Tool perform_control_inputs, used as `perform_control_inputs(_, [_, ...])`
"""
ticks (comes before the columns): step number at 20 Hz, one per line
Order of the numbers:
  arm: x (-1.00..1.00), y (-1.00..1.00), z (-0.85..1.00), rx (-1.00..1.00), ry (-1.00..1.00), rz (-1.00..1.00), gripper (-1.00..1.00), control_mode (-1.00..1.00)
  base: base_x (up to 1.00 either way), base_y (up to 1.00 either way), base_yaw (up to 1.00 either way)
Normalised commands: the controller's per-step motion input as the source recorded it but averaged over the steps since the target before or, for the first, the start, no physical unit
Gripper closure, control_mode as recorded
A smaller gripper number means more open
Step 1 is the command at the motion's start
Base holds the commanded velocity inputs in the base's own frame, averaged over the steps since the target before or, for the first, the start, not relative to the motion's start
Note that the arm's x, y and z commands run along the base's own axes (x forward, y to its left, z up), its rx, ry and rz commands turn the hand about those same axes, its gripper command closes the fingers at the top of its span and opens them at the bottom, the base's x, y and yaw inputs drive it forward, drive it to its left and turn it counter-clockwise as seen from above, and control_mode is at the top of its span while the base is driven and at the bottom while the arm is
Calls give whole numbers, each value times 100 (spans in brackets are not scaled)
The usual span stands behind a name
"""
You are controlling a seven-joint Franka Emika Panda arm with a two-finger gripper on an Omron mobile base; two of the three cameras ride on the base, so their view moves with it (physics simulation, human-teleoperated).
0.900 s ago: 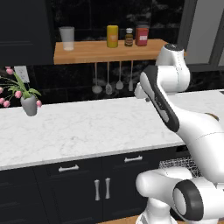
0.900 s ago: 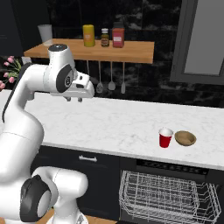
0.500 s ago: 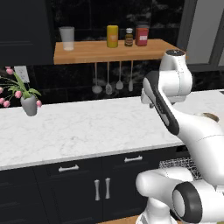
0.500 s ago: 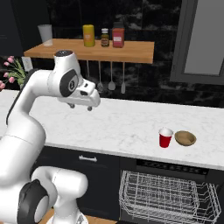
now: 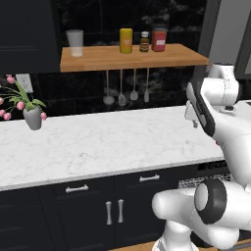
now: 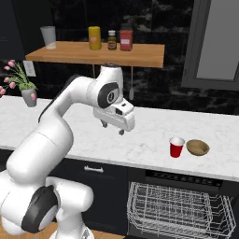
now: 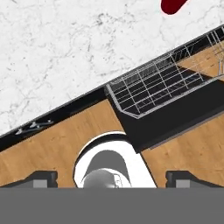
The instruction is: Pick up the cup and bowl from the counter, place them in the dishwasher, and close the dishwasher door.
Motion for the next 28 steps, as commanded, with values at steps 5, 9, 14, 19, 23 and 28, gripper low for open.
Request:
perform_control_inputs(5, [36, -100, 0, 28, 26, -2, -100, -100, 0, 0, 0])
perform_control_inputs(9, [59, -97, -19, 15, 18, 11, -100, -100, 0, 0, 0])
perform_control_inputs(14, [77, -64, -30, 0, 25, 34, -100, -100, 0, 0, 0])
perform_control_inputs(19, [77, -32, -22, 0, 6, 41, -100, -100, 0, 0, 0])
perform_control_inputs(23, [35, -14, -10, -1, 0, 35, -100, -100, 0, 0, 0])
perform_control_inputs(28, [0, -34, -27, 0, 0, -3, -100, -100, 0, 0, 0])
